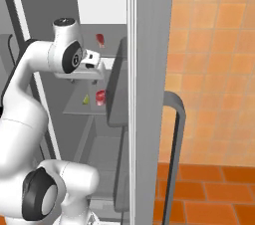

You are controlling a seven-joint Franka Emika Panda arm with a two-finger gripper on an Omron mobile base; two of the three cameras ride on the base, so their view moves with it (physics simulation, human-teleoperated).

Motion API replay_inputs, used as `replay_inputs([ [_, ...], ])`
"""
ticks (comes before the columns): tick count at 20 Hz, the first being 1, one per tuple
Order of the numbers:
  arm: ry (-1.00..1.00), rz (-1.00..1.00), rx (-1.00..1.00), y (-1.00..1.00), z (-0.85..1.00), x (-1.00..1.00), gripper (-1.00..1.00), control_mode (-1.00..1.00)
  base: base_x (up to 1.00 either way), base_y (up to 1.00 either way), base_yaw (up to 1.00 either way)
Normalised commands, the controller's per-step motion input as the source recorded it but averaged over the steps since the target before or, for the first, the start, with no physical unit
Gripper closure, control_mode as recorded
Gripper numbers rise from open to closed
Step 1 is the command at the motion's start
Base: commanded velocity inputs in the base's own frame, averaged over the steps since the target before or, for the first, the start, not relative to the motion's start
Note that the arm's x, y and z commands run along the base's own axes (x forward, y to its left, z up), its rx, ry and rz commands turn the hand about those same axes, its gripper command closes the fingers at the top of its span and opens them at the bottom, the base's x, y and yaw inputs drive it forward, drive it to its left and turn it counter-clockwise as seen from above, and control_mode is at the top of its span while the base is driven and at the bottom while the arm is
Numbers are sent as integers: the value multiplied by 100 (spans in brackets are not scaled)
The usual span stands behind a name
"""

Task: Place one lemon wedge and one steak in each tupperware on the nearby counter, to pack two identical lunches.

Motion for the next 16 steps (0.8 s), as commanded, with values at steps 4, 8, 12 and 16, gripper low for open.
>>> replay_inputs([
  [4, -40, 0, -16, 1, 73, 4, -100, -100, 0, 0, 0],
  [8, -37, 0, -13, 4, 82, 8, -100, -100, 0, 0, 0],
  [12, -24, 0, -4, 0, 75, 28, -100, -100, 0, 0, 0],
  [16, -2, 7, 7, -1, 36, 59, -100, -100, 0, 0, 0],
])
